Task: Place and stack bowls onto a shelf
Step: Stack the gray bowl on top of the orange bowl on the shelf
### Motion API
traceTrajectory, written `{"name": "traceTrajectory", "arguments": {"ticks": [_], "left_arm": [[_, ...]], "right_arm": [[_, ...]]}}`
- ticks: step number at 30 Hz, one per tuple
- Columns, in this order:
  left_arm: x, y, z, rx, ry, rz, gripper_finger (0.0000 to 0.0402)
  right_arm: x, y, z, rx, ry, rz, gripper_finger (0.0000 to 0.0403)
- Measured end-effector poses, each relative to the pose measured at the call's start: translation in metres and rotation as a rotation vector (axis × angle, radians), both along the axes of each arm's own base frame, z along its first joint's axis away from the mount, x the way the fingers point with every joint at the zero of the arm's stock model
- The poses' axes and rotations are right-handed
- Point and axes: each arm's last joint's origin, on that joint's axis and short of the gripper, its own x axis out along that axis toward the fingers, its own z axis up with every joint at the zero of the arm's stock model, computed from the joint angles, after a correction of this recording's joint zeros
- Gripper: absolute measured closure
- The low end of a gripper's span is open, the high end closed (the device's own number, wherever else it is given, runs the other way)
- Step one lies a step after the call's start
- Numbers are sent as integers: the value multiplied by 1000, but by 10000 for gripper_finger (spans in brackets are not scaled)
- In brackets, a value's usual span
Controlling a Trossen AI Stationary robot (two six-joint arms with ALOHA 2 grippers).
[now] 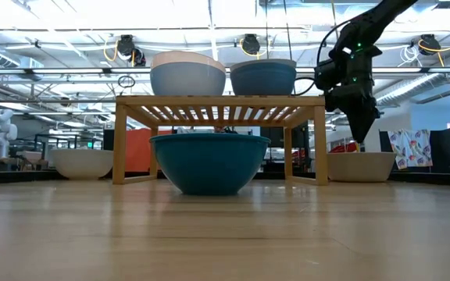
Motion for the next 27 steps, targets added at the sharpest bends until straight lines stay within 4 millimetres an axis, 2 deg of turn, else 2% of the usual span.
{"name": "traceTrajectory", "arguments": {"ticks": [10, 15, 27], "left_arm": [[0, 0, 0, -6, -1, 6, 319], [0, 0, 0, -7, -1, 6, 319], [0, 0, 0, -26, -4, 22, 319]], "right_arm": [[-7, 10, -37, 6, 3, 127, 287], [-9, 13, -46, 8, 7, 142, 287], [-12, 18, -20, -105, -59, 171, 287]]}}
